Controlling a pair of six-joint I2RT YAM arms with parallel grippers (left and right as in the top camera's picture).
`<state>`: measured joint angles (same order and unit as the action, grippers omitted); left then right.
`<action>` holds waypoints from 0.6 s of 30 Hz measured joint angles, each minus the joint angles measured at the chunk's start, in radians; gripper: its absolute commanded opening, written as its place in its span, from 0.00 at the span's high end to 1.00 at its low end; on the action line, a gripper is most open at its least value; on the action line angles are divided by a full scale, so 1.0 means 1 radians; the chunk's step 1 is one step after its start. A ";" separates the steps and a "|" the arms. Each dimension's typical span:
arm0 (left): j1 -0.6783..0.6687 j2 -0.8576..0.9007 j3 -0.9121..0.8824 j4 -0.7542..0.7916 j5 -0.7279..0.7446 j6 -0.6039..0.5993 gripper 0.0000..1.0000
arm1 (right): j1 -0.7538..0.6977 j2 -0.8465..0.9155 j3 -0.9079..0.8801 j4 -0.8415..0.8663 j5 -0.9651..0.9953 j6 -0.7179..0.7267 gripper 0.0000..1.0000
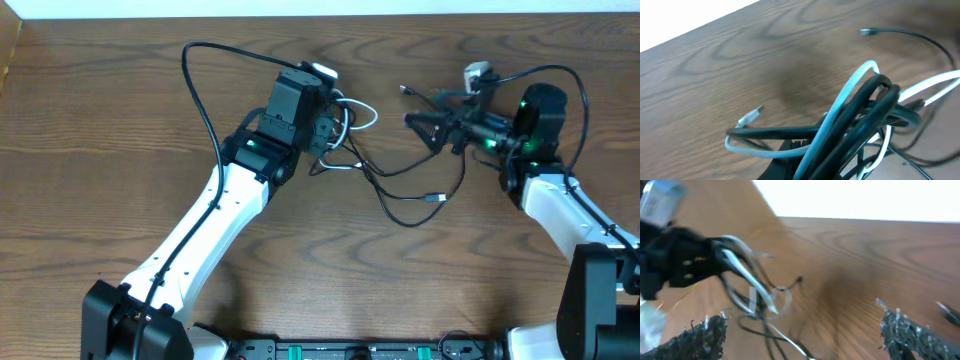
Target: Untangle cables
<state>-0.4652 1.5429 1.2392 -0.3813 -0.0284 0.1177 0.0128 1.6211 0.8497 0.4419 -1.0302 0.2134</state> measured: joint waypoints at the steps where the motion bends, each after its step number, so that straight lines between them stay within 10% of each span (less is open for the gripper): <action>1: 0.000 0.000 0.000 0.003 0.034 0.016 0.92 | 0.016 0.000 0.000 0.005 -0.018 -0.016 0.08; 3: 0.000 0.000 0.000 0.022 0.117 0.045 0.92 | 0.051 0.000 0.000 0.008 -0.040 -0.043 0.23; 5: 0.000 0.000 0.000 0.035 0.181 0.062 0.92 | 0.099 0.000 0.000 0.009 -0.056 -0.090 0.80; 7: 0.000 0.000 0.000 0.043 0.237 0.071 0.92 | 0.124 0.000 0.000 0.010 -0.055 -0.110 0.98; 18: 0.000 0.000 0.000 0.044 0.281 0.074 0.92 | 0.170 0.000 0.000 -0.033 0.043 -0.140 0.99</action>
<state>-0.4648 1.5429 1.2392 -0.3370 0.2527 0.1921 0.1829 1.6211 0.8497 0.4088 -0.9867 0.0731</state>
